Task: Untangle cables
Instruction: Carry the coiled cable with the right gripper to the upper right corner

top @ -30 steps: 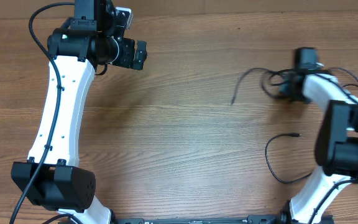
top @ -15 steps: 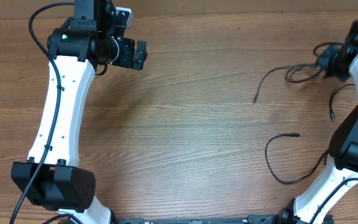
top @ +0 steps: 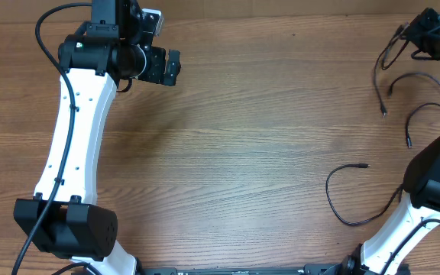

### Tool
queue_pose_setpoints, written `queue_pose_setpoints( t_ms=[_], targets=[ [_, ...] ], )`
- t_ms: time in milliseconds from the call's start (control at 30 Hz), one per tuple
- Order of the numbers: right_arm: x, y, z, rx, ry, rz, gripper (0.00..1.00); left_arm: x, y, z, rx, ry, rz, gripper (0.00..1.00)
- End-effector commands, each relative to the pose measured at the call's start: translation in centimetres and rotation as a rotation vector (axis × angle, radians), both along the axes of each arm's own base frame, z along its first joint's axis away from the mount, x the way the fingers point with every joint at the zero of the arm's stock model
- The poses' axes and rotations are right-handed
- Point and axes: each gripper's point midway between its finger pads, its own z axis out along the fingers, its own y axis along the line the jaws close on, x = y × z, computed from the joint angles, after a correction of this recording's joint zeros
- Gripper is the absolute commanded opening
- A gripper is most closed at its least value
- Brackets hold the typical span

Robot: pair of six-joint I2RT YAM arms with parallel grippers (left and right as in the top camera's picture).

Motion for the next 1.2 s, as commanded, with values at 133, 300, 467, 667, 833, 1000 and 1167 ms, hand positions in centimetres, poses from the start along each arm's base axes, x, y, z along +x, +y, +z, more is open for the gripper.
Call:
queue_pose_setpoints(
  t_ms=[133, 300, 467, 667, 833, 1000, 1167],
  targets=[
    [-0.6, -1.6, 1.5, -0.084, 0.004, -0.055, 1.0, 0.2, -0.2, -0.2, -0.005, 0.008, 0.012, 1.0],
    [-1.5, -2.0, 0.7, -0.113, 0.06, -0.06, 1.0, 0.2, -0.2, -0.2, -0.005, 0.008, 0.012, 1.0],
    [-2.7, -1.7, -0.3, -0.12, 0.126, -0.034, 1.0, 0.2, -0.2, -0.2, -0.005, 0.008, 0.012, 1.0],
    [-5.2, -0.6, 0.7, -0.138, 0.209, 0.033, 1.0, 0.2, -0.2, -0.2, -0.005, 0.008, 0.012, 0.99],
    [-7.8, 1.5, 2.6, -0.118, 0.244, 0.123, 1.0, 0.2, -0.2, -0.2, -0.005, 0.008, 0.012, 1.0],
    [-11.6, 5.0, 3.8, 0.0, 0.301, 0.218, 1.0, 0.2, -0.2, -0.2, -0.005, 0.008, 0.012, 1.0],
    [-15.0, 8.0, 4.2, 0.097, 0.38, 0.269, 1.0, 0.2, -0.2, -0.2, -0.005, 0.008, 0.012, 1.0]
  ],
)
